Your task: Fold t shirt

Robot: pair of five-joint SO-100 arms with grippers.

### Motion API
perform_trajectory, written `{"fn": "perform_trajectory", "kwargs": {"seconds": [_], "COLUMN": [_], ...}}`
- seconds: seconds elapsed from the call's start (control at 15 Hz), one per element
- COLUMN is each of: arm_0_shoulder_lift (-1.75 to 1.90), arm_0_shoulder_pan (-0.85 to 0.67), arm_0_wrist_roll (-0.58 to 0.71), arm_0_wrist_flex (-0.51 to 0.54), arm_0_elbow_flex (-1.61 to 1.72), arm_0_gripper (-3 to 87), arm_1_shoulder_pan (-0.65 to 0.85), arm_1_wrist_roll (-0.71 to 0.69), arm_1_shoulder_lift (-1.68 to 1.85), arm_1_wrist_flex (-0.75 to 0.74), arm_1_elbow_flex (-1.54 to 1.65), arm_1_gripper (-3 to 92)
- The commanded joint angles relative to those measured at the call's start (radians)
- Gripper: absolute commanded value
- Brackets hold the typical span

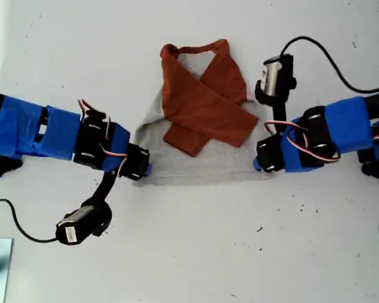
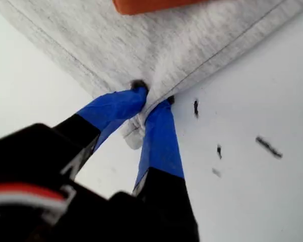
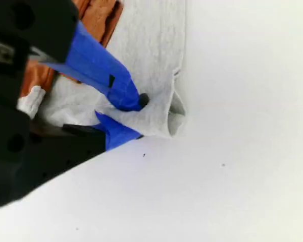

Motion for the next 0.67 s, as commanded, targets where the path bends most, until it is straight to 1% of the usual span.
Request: {"fn": "perform_trajectory", "kwargs": {"seconds": [0.0,0.07,0.13,0.2,0.27,0.33,0.47,0.53,0.6], "arm_0_shoulder_lift": [0.110,0.140,0.150,0.150,0.153,0.189,0.314,0.387,0.489], "arm_0_shoulder_pan": [0.120,0.170,0.206,0.216,0.199,0.166,0.020,-0.106,-0.273], "arm_0_wrist_roll": [-0.055,-0.086,-0.112,-0.115,-0.100,-0.077,0.006,0.060,0.092], "arm_0_wrist_flex": [0.035,0.032,0.023,0.012,0.014,0.032,0.094,0.156,0.195], "arm_0_elbow_flex": [-0.044,-0.044,-0.048,-0.052,-0.061,-0.066,-0.066,-0.052,0.011], "arm_0_gripper": [-0.3,-0.3,-0.3,-0.3,-0.3,-0.3,-0.3,-0.3,-0.3], "arm_1_shoulder_pan": [-0.129,-0.186,-0.210,-0.202,-0.163,-0.103,0.095,0.236,0.387], "arm_1_wrist_roll": [0.031,0.038,0.034,-0.002,-0.046,-0.103,-0.227,-0.281,-0.350], "arm_1_shoulder_lift": [0.163,0.193,0.173,0.141,0.127,0.153,0.265,0.321,0.368], "arm_1_wrist_flex": [0.084,0.112,0.133,0.129,0.121,0.097,0.049,0.008,-0.061], "arm_1_elbow_flex": [-0.028,-0.069,-0.120,-0.158,-0.190,-0.198,-0.189,-0.149,-0.074], "arm_1_gripper": [3.1,3.1,3.0,3.0,3.0,3.0,3.0,3.1,5.4]}}
